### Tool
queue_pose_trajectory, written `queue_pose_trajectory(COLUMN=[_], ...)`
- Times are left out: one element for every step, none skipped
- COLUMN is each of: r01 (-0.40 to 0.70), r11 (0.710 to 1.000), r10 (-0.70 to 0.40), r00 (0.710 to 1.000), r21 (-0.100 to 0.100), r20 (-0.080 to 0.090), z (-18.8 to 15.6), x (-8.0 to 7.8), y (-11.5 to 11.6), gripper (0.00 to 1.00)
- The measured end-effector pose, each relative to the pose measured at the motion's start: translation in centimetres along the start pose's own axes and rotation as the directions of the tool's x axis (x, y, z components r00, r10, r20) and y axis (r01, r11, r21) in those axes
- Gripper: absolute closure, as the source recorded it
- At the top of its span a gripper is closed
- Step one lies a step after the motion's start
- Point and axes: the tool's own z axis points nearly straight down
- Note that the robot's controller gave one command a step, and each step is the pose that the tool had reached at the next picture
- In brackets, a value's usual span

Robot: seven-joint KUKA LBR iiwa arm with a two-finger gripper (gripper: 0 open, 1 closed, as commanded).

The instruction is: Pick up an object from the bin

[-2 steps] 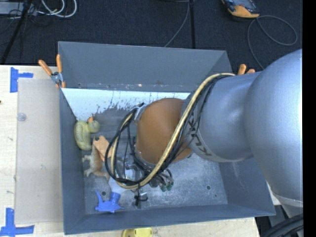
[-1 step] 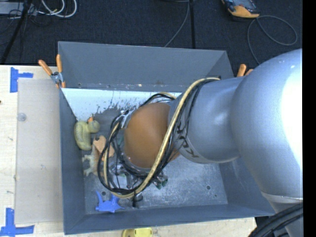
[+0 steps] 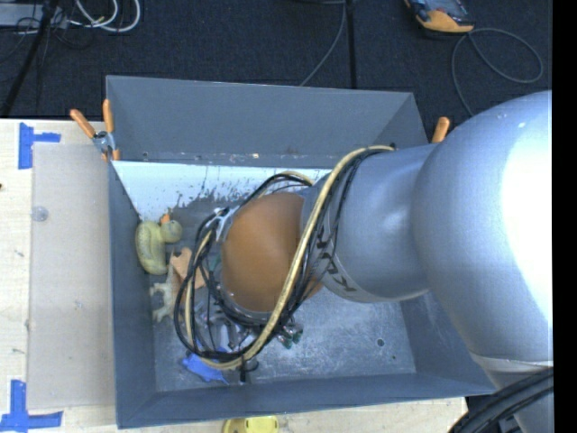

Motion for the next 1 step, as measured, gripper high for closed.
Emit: queue_pose_trajectory(r01=[0.166], r11=[0.986], r10=[-0.166], r00=[0.986], r21=[0.0], r20=[0.013], z=[0.98], x=[-3.98], y=[-3.15], gripper=[1.0])
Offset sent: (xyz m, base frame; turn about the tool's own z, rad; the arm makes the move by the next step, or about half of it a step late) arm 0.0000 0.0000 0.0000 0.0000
